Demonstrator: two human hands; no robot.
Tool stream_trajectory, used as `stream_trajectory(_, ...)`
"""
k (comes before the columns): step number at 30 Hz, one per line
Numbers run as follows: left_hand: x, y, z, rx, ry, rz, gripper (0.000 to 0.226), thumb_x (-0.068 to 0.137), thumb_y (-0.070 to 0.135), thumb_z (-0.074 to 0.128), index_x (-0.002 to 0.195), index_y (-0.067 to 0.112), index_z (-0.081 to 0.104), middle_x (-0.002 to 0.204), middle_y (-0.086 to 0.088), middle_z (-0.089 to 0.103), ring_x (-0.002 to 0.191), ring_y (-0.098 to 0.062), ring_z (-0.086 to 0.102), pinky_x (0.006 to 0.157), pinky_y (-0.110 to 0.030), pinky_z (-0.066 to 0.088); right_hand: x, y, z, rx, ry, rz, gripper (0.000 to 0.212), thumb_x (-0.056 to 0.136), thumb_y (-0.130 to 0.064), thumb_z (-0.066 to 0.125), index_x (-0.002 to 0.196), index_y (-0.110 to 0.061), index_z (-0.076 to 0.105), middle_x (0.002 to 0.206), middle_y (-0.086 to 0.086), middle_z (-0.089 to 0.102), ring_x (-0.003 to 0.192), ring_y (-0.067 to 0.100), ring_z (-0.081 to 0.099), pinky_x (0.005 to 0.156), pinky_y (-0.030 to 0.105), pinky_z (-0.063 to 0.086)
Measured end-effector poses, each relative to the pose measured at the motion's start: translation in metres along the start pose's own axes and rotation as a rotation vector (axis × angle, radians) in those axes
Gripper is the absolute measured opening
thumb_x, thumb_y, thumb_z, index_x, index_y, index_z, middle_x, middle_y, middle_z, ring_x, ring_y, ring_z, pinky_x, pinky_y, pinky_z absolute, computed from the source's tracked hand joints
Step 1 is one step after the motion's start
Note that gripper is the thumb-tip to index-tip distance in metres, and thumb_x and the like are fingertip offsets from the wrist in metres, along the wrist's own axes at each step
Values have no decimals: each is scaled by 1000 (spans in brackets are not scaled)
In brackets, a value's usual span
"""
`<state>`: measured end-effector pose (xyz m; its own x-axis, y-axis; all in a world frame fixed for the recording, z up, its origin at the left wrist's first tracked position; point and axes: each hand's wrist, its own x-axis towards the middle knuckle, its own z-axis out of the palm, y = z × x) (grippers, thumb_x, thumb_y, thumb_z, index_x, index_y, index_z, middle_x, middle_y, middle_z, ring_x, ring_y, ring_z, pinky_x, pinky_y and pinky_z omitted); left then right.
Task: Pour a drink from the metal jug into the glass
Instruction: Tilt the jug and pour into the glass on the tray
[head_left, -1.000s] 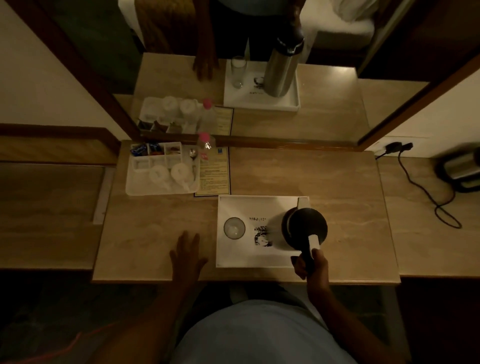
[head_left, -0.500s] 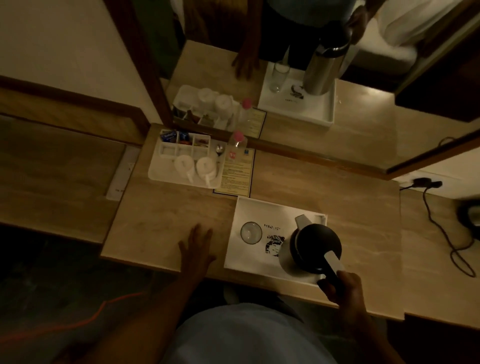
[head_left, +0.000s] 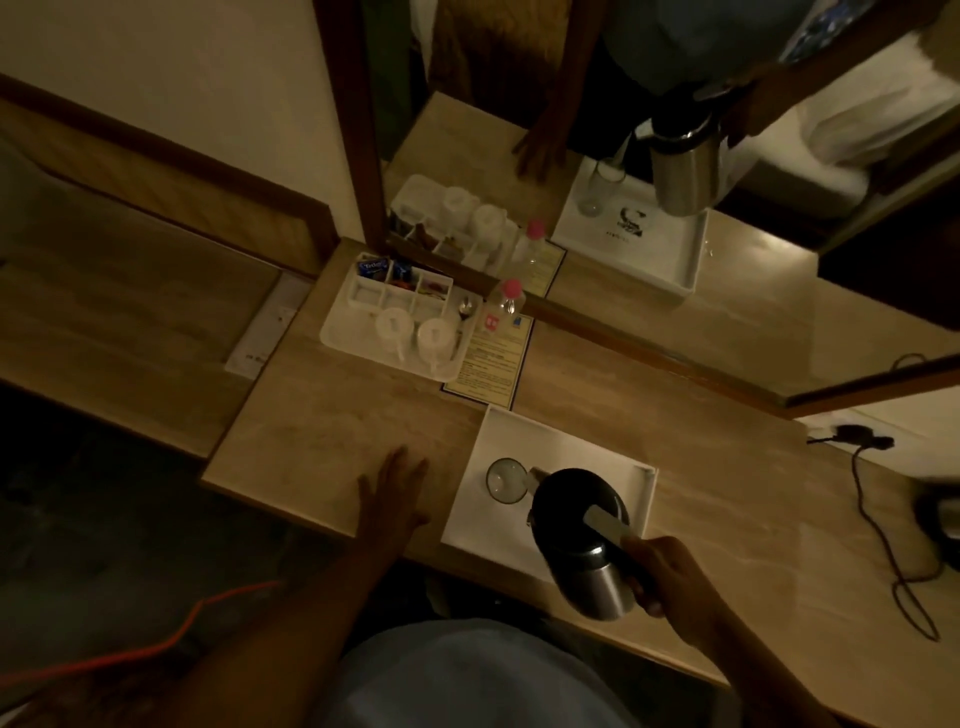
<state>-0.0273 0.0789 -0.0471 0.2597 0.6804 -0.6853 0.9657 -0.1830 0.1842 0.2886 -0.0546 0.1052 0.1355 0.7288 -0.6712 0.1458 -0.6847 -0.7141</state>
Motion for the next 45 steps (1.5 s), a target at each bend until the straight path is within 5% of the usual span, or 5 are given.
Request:
stream_trajectory(8, 0, 2, 0, -29, 3, -17, 91, 101, 43, 64, 168, 35, 3, 177, -5, -13, 166, -25, -9, 131, -62, 14, 18, -14, 3, -210, -60, 91, 49, 102, -40, 49, 66, -17, 73, 52, -4, 60, 48, 14, 53, 49, 23, 44)
stream_trajectory(17, -1, 4, 2, -8, 7, -11, 91, 102, 44, 61, 168, 34, -1, 176, -6, -16, 166, -26, -10, 131, -62, 14, 32, -38, 7, -344, -90, 195, 48, 101, -44, 49, 77, -11, 72, 48, -5, 61, 46, 8, 55, 47, 20, 46)
stream_trajectory(45, -3, 3, 3, -12, 16, -22, 91, 101, 43, 63, 168, 35, 2, 176, -5, -16, 166, -25, -10, 131, -61, 15, 54, -64, 10, -507, -139, 279, 52, 97, -55, 48, 69, -15, 66, 41, -6, 57, 37, 9, 50, 41, 20, 43)
